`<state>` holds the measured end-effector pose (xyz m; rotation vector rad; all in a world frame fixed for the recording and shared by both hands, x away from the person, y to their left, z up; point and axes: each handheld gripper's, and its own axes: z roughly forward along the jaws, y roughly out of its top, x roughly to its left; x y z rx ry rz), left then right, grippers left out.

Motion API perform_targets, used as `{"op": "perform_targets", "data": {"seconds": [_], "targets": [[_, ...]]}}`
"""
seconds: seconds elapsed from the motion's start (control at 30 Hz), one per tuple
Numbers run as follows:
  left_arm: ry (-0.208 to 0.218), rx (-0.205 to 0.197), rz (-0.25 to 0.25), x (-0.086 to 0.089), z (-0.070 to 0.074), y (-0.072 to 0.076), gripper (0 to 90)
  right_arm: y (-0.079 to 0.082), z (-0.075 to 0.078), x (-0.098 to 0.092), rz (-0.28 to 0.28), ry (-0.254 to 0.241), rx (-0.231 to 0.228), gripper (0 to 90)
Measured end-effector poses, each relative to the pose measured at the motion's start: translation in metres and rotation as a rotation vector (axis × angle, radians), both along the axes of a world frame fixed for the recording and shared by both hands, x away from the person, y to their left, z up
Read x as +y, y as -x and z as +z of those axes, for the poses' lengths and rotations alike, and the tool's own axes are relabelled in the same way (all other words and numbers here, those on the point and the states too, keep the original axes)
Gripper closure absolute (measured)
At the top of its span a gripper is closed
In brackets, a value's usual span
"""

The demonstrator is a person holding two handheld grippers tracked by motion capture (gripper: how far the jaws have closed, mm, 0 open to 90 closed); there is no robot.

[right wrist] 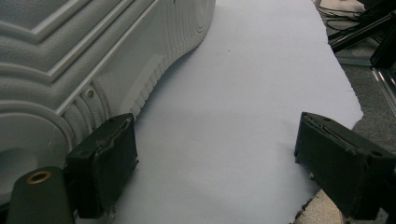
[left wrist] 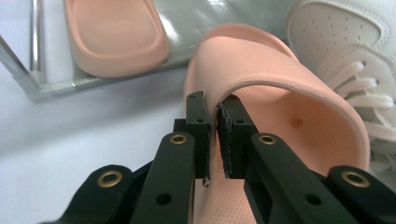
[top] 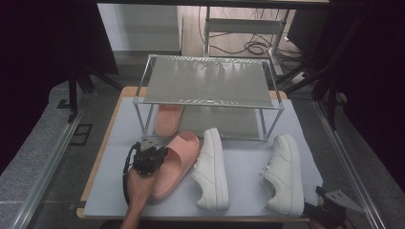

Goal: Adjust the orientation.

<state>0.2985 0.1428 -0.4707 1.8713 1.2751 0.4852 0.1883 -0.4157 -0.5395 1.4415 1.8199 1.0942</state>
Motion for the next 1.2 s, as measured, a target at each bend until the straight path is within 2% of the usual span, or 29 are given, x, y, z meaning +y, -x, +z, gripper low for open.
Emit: {"op": "perform_targets", "data": {"seconds": [0.27, 0.63, 0.9, 1.2], "targets": [[-0.022, -0.038, 0.036, 0.0, 0.012, -0.009, 83.2, 0.0, 0.0, 0.0, -0.001, -0.001, -0.001, 13.1], [-0.005, -0.06, 0.046, -0.014, 0.026, -0.035, 83.3, 0.0, 0.0, 0.0, 0.001, 0.0, 0.0, 13.1], [-0.002, -0.07, 0.073, -0.03, 0.026, -0.057, 83.2, 0.0, 0.0, 0.0, 0.001, 0.0, 0.0, 13.1], [0.001, -0.081, 0.114, -0.044, 0.019, -0.082, 83.0, 0.0, 0.0, 0.0, 0.001, -0.001, 0.0, 13.1]]}}
